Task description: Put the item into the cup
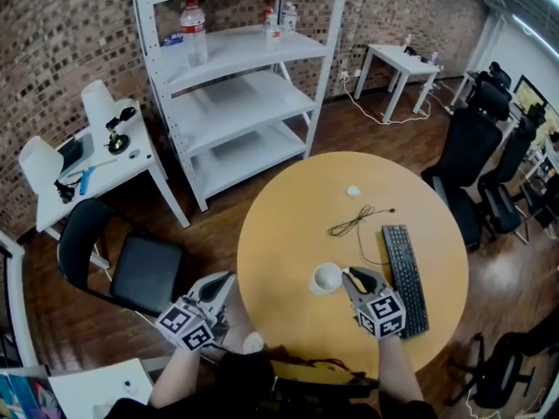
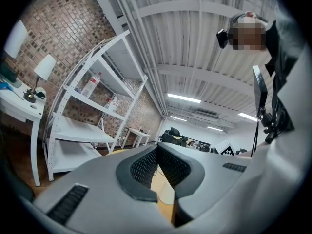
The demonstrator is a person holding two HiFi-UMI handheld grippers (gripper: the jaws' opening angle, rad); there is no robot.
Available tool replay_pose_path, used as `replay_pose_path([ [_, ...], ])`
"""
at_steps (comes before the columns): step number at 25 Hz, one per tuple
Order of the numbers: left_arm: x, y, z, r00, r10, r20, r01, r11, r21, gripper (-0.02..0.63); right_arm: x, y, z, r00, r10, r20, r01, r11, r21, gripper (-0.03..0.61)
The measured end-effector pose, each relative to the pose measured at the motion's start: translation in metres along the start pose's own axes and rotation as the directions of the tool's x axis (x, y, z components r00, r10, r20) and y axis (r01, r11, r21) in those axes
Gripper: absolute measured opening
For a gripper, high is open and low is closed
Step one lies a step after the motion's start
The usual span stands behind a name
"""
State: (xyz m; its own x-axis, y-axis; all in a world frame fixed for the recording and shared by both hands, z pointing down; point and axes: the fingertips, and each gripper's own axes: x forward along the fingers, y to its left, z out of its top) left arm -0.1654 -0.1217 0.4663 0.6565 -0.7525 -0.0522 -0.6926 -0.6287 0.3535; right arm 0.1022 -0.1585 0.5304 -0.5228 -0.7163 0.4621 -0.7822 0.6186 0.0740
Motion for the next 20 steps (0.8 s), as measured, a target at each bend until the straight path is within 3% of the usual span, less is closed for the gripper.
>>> replay_pose_path([
  [5,0.028,-0.027,-0.004,0.994,-0.102,-0.041,0.104,0.994,0.025,0.003,-0.051,-0.014,0.008,0.986,-0.094,0.139,0.083,0.993,0.083,0.077],
  [9,0.062,-0.056,-0.005,0.980,-0.193,-0.057,0.196,0.980,0.047,0.003,-0.111,-0.037,0.005,0.948,-0.233,0.217,0.204,0.968,0.146,0.077],
  [12,0.086,-0.083,-0.017,0.959,-0.272,-0.081,0.276,0.961,0.034,0.003,-0.163,-0.053,-0.008,0.895,-0.350,0.276,0.287,0.926,0.244,0.076],
  [17,0.116,-0.114,-0.026,0.926,-0.363,-0.099,0.368,0.930,0.030,0.003,-0.233,-0.073,-0.039,0.768,-0.553,0.323,0.429,0.819,0.382,0.038],
  [20,0.129,-0.128,-0.030,0.915,-0.387,-0.115,0.393,0.919,0.033,0.003,-0.259,-0.081,-0.055,0.725,-0.616,0.308,0.476,0.771,0.422,0.011],
])
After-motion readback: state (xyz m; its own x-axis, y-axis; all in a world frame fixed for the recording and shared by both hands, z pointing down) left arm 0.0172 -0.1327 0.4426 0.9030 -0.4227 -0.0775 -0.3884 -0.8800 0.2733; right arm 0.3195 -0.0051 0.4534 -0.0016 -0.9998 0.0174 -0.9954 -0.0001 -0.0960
